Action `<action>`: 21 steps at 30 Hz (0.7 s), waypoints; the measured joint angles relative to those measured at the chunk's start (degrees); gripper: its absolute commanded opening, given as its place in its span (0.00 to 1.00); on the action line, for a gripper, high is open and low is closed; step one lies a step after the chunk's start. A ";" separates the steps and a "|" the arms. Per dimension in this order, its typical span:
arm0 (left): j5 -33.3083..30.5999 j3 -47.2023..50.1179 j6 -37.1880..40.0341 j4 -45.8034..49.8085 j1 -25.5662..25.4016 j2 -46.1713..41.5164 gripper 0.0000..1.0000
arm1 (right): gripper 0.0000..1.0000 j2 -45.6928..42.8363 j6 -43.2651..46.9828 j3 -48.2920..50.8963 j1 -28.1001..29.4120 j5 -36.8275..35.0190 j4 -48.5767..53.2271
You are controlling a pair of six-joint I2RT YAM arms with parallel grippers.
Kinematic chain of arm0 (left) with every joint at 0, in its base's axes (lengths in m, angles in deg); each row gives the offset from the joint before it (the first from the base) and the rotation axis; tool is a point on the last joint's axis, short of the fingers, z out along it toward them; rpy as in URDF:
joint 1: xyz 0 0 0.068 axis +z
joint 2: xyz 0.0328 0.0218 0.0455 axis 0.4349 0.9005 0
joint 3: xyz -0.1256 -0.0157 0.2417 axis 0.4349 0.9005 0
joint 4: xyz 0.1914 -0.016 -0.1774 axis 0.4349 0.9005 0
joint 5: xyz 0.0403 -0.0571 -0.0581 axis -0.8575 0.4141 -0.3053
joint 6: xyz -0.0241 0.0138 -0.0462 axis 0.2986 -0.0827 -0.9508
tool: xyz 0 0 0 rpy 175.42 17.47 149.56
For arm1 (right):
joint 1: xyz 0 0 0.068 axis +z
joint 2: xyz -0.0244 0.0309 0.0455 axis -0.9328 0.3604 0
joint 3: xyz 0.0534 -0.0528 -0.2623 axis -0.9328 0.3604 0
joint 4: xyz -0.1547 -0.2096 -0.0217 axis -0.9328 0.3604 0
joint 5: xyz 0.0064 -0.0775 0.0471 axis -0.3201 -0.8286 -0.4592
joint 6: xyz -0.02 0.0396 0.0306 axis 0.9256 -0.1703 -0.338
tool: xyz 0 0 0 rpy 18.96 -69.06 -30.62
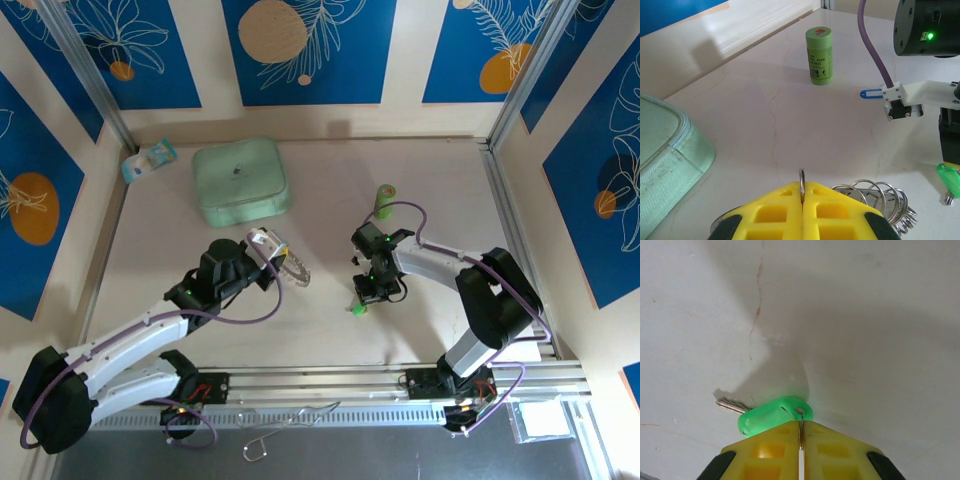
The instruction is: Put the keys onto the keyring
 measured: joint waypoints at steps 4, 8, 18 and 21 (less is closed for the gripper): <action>0.00 0.00 0.50 0.00 0.00 -0.02 0.00 | 0.07 0.02 0.00 -0.02 0.00 0.00 0.00; 0.00 0.00 1.01 0.00 0.00 -0.28 0.00 | 0.11 0.11 0.02 -0.02 0.00 -0.02 0.00; 0.00 0.00 1.03 0.00 0.00 -0.48 0.00 | 0.07 0.72 0.02 -0.20 0.00 -0.17 0.04; 0.00 0.00 1.03 0.00 0.00 -0.48 0.00 | 0.02 0.72 -0.02 -0.39 0.00 -0.24 0.20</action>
